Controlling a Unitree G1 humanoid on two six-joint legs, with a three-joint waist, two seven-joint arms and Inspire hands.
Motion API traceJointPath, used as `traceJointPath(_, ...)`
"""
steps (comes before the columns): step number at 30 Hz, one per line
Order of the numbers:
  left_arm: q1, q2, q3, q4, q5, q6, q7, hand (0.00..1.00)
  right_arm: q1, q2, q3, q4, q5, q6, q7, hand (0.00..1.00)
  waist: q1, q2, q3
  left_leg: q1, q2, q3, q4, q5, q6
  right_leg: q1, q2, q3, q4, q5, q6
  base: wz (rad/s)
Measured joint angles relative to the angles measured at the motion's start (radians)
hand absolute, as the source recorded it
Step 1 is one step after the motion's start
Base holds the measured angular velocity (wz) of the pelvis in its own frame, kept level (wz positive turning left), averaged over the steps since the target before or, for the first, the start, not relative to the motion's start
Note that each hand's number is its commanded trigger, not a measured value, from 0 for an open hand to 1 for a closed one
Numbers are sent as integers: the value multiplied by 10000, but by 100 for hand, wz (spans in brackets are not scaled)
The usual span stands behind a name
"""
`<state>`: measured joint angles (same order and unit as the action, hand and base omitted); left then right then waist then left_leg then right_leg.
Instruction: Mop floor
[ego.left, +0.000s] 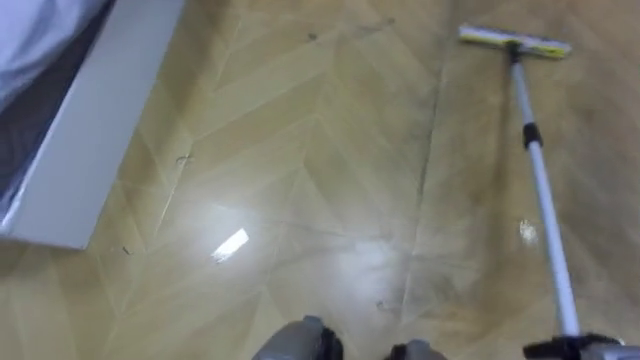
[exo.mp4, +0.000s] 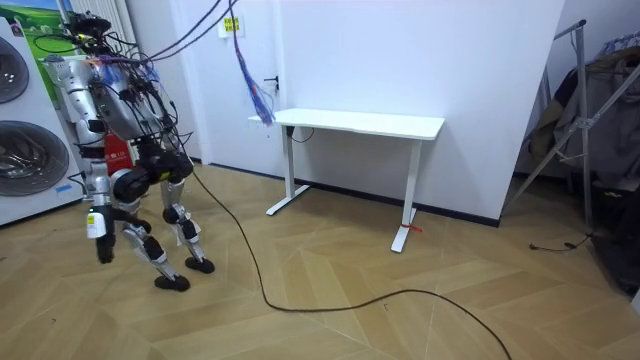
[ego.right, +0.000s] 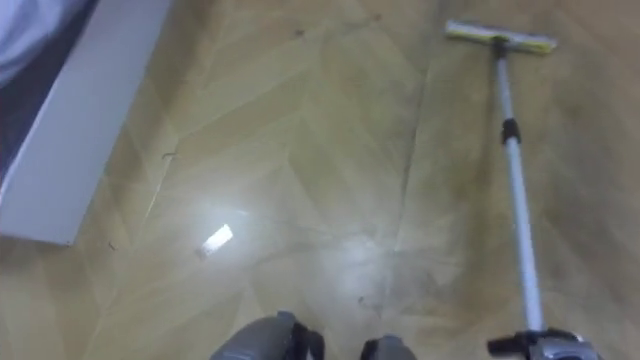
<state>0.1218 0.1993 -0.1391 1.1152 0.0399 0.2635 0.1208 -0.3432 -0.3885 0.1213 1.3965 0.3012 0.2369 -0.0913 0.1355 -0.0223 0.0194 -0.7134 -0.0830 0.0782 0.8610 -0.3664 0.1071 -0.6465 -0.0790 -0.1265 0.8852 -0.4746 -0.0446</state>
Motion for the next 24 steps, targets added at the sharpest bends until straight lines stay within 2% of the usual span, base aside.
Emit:
traceJointPath(1,16,-7,0,-18,41,22,-22,0,209,24,-99,11,152,-22,87,100,-22,38,-3,129,33,8,-228,-88,156,113,62,-36,-158,41,0,76)
traceJointPath(2,18,-35,3,-69,210,101,-67,0,807,51,-251,46,400,-61,247,100,-80,88,1,309,51,32,-536,-74,298,319,123,10,-414,99,50,77)
traceJointPath(3,31,-129,8,-60,395,128,-162,0,1522,50,-250,294,516,-94,329,100,-126,190,-25,575,53,173,-816,-49,328,523,118,222,-587,149,131,69)
traceJointPath(4,29,-174,17,-37,425,126,-224,0,1919,62,-245,413,483,-69,320,100,-135,228,-89,677,66,316,-950,-40,347,556,115,407,-608,173,177,31)
traceJointPath(5,86,-286,117,-3,423,114,-305,0,2642,124,-167,466,410,53,231,100,-117,380,-193,779,142,577,-1118,-59,403,559,160,647,-669,248,271,-27)
traceJointPath(6,172,-365,261,45,397,72,-422,0,3141,248,-60,503,345,160,181,100,-153,528,-190,872,238,818,-1216,-100,457,502,161,676,-662,357,289,-48)
traceJointPath(7,179,-379,270,78,400,70,-467,0,3373,326,4,503,372,187,186,100,-232,589,-190,912,234,896,-1286,-118,471,501,129,668,-623,378,306,-58)
traceJointPath(9,156,-384,271,132,400,-101,-527,0,4277,763,168,502,453,199,273,100,-606,735,-197,1026,194,1150,-1384,-223,530,314,-17,740,-157,425,370,-32)
traceJointPath(12,56,-433,245,152,339,-321,-553,0,4758,1318,173,507,443,314,344,100,-993,778,-129,1130,174,1350,-1350,-382,533,-117,-79,867,409,556,499,-42)
traceJointPath(13,56,-468,246,152,325,-324,-551,0,4752,1388,173,500,431,363,363,100,-1023,787,-130,1131,169,1349,-1343,-403,531,-177,-62,879,440,580,506,-67)
traceJointPath(14,67,-581,210,146,306,-325,-525,0,4663,1459,186,482,431,436,375,100,-1004,827,-98,1121,167,1313,-1315,-421,536,-214,-48,821,333,594,496,-85)
traceJointPath(16,95,-798,192,145,297,-310,-506,0,4229,1477,262,473,369,470,315,100,-971,935,-41,937,145,1023,-1159,-429,523,-192,11,566,62,583,472,-82)
traceJointPath(18,78,-900,186,147,298,-300,-506,0,3495,1526,320,509,-18,666,173,100,-1030,957,-13,662,-22,509,-823,-485,446,-172,2,236,-105,417,174,-38)
traceJointPath(20,79,-894,182,148,301,-301,-502,0,2806,1498,204,539,-287,833,24,100,-1007,933,-1,565,-48,299,-603,-521,397,-150,-21,22,-75,350,82,3)
traceJointPath(21,78,-876,191,147,305,-302,-502,0,2376,1405,76,528,-431,852,-85,100,-986,887,-6,519,-198,73,-452,-516,374,-154,-91,-156,-2,229,41,23)
traceJointPath(22,77,-864,196,148,336,-300,-503,0,2199,1326,43,516,-445,893,-105,100,-937,869,-1,465,-232,-4,-311,-530,350,-150,-141,-163,63,139,31,35)
traceJointPath(23,75,-791,191,148,303,-300,-504,0,1829,1150,-83,495,-460,894,-129,100,-737,735,28,389,-301,-68,-40,-598,222,-171,-338,-280,328,-109,-74,37)
traceJointPath(24,93,-670,179,149,291,-299,-509,0,1397,924,-217,474,-532,893,-118,100,-567,584,44,160,-299,-98,468,-664,-18,-220,-459,-376,645,-362,-65,34)
